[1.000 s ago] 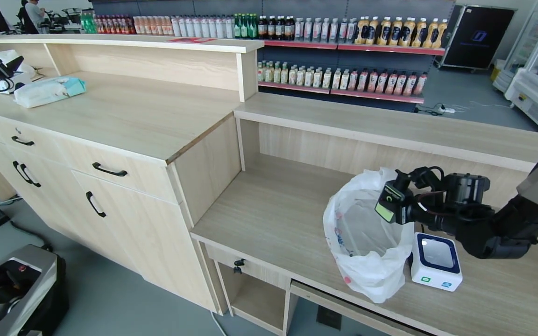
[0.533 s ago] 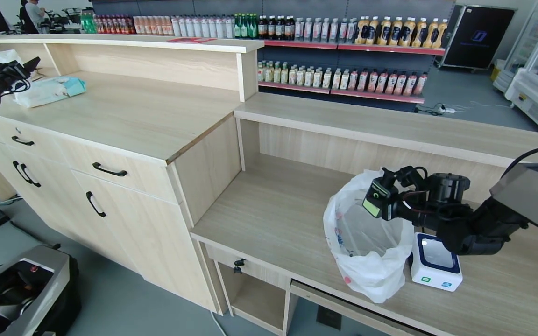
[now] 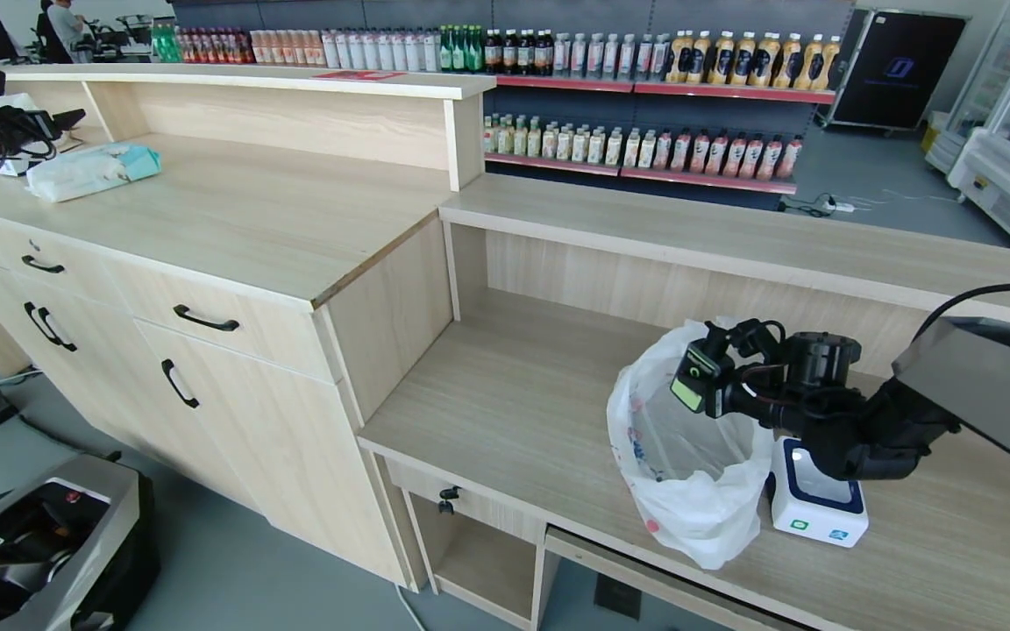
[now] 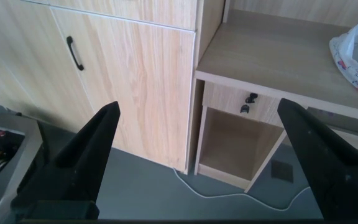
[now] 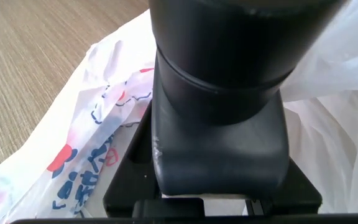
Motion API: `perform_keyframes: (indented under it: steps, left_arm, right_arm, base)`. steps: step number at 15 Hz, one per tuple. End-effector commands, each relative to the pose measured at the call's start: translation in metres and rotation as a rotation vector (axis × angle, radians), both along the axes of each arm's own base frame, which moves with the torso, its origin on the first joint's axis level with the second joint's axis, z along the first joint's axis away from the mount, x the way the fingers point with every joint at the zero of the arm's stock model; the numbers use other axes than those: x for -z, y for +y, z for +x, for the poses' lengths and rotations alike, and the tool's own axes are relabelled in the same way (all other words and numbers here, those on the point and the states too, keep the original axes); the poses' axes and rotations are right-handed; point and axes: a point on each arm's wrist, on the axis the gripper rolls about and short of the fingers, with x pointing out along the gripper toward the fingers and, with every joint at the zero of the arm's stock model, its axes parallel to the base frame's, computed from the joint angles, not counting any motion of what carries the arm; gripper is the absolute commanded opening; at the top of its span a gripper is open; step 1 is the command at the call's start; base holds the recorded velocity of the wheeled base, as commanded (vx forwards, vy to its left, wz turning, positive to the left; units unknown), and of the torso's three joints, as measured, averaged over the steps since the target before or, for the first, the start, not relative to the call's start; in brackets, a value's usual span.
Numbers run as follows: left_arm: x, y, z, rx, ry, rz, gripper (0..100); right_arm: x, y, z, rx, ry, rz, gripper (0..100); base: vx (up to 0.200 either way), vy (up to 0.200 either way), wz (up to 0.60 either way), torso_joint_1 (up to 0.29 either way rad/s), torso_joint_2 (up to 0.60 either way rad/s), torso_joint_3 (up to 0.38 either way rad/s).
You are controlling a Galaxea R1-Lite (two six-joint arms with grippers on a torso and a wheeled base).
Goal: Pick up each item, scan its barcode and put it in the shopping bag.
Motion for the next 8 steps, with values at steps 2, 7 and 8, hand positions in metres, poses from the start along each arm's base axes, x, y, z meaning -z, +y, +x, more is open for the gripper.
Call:
perform_keyframes:
  steps: [2, 7, 8]
  left_arm:
    - [0.0000, 0.0000, 0.0001, -0.001, 0.001, 0.000, 100]
    - [0.0000, 0.0000, 0.0001, 0.001, 0.001, 0.000, 100]
    - [0.0000, 0.0000, 0.0001, -0.001, 0.001, 0.000, 100]
  right_arm:
    - [0.0039, -0.0003, 0.0007, -0.001, 0.007, 0.000, 0]
    - [0.0094, 0.0001, 0.0006, -0.022, 0.014, -0.009, 0]
    - [0.0109, 0.0002, 0.0000, -0.032, 0.012, -0.022, 0]
  base:
    - [0.000, 0.000, 0.00, 0.000, 0.00, 0.000]
    - [0.000, 0.000, 0.00, 0.000, 0.00, 0.000]
    - [0.000, 0.000, 0.00, 0.000, 0.00, 0.000]
